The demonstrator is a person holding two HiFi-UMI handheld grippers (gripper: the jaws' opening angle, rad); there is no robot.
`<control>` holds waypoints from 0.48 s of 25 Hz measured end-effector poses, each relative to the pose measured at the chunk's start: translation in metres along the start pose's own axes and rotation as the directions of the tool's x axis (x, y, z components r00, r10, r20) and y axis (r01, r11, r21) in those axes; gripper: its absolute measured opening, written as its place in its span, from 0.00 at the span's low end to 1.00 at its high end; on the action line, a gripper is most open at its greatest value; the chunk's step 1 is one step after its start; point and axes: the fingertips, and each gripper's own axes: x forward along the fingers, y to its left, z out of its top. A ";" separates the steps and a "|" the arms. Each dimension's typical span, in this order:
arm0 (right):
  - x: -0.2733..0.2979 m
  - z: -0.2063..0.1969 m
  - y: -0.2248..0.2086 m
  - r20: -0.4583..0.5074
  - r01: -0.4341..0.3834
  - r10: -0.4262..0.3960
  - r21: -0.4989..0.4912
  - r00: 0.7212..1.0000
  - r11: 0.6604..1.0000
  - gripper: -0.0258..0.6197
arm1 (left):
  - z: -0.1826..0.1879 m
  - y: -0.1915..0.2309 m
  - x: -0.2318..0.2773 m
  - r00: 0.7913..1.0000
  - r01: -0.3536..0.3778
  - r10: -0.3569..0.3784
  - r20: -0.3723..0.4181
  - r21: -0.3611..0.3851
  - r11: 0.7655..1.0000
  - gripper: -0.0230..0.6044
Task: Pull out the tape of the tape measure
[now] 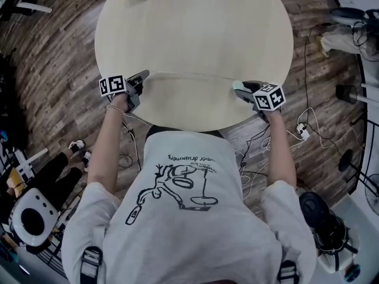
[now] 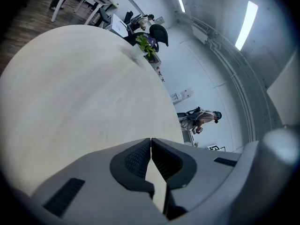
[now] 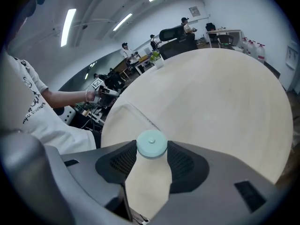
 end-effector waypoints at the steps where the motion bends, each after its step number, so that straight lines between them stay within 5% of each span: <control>1: 0.004 0.000 -0.004 -0.006 0.010 -0.010 0.003 1.000 1.000 0.37 | 0.001 0.004 0.003 1.000 -0.009 0.009 -0.005 -0.001 1.000 0.08; 12: 0.036 0.003 -0.037 -0.042 0.063 -0.062 0.023 0.997 0.998 0.38 | 0.016 0.035 0.041 0.997 -0.071 0.070 -0.043 -0.019 0.997 0.08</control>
